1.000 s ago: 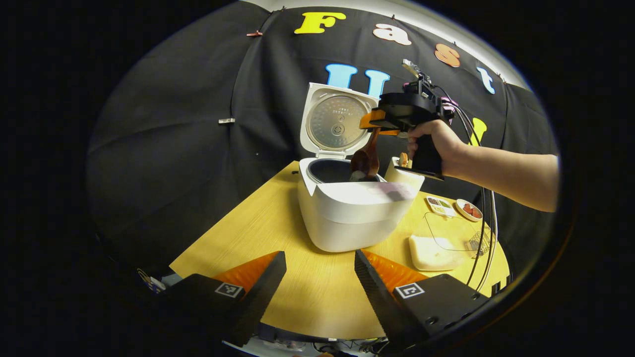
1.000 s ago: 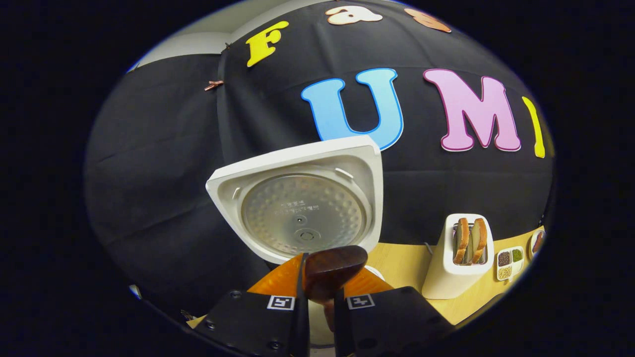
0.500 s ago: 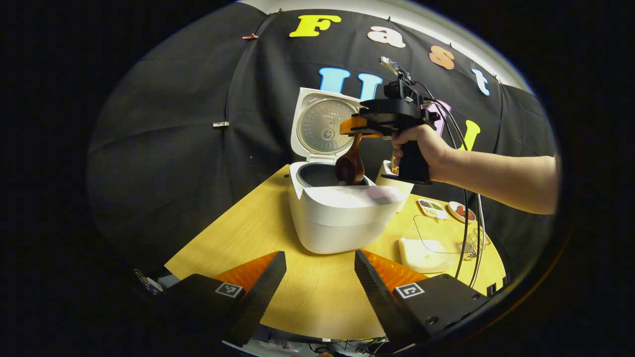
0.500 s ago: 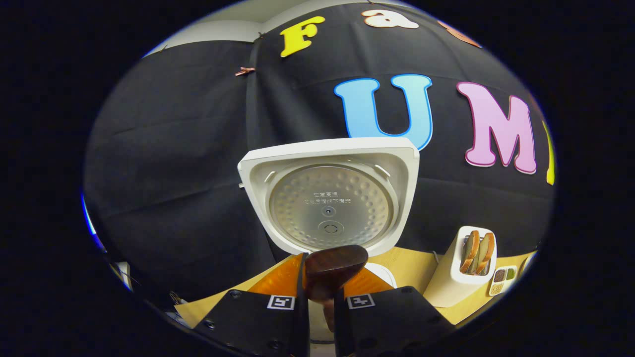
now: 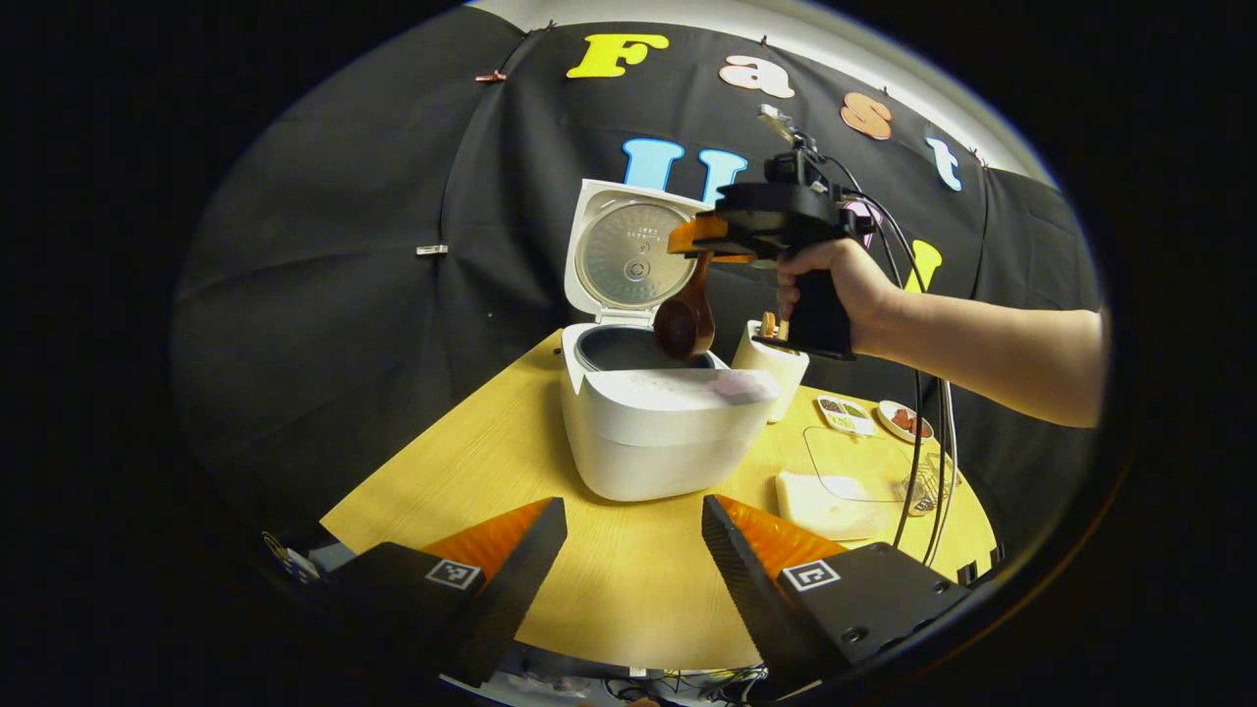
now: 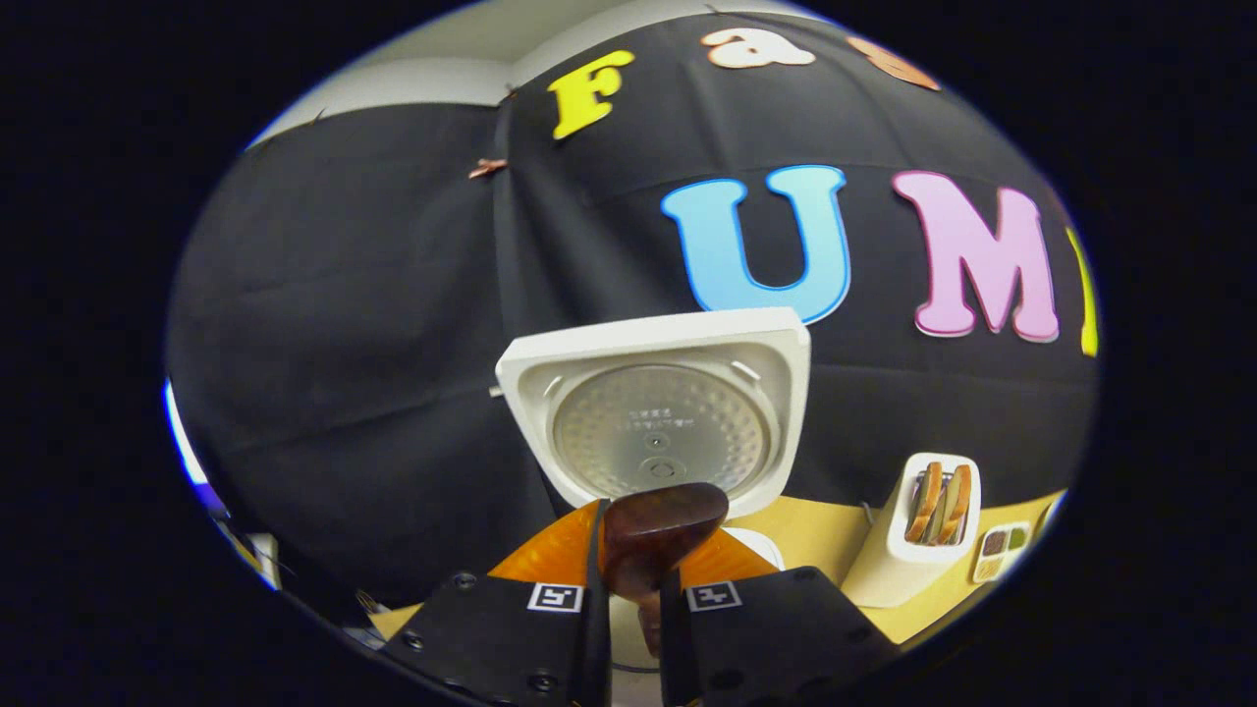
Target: Close the left gripper, press the button to open the rice cooker; take a wooden spoon from the chopstick holder with the right hand, scoop a spoonful of rice and pour it into the rice cooker, then put the wooden spoon back into the chopstick holder.
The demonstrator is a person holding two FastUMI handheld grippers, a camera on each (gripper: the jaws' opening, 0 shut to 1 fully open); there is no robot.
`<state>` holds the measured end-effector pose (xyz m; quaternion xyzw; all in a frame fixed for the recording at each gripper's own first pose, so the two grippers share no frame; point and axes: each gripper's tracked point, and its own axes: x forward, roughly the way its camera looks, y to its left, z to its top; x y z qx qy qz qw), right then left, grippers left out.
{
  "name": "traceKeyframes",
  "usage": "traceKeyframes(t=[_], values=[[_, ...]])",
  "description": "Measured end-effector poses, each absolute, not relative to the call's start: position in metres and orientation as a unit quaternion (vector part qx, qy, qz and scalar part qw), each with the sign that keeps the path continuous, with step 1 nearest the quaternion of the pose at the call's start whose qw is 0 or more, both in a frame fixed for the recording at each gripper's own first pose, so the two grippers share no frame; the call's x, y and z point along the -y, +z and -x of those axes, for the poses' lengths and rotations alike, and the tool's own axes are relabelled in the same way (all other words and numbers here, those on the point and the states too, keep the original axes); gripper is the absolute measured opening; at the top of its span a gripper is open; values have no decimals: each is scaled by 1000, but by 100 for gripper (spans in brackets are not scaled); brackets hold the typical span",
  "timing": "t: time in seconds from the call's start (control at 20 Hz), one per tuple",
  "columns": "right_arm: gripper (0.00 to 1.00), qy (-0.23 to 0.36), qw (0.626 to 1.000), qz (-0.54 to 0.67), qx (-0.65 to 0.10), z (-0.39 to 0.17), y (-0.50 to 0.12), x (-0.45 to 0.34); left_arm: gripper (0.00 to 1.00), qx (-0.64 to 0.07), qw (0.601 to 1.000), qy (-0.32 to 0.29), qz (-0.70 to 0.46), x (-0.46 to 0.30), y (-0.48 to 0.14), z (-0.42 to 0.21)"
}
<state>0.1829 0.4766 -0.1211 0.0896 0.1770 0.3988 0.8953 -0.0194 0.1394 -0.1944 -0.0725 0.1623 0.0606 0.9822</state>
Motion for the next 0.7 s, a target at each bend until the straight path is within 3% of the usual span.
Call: traceKeyframes(t=[0.15, 0.2, 0.3, 0.35, 0.4, 0.7], values=[[19, 366, 901, -144, -184, -195, -97, -432, 96, -159, 983, 46, 83, -120, -191, 18], [23, 350, 906, -155, -179, -199, -88, -409, 96, -157, 983, 38, 85, -110, -190, 17], [23, 316, 917, -183, -162, -205, -66, -357, 96, -152, 985, 20, 82, -90, -185, 13], [19, 298, 922, -196, -153, -210, -56, -327, 96, -148, 986, 9, 80, -79, -183, 11], [23, 278, 927, -206, -146, -214, -49, -298, 96, -147, 986, -3, 78, -68, -182, 8], [23, 150, 953, -230, -128, -225, -46, -104, 96, -152, 985, -50, 68, -12, -178, -5]])
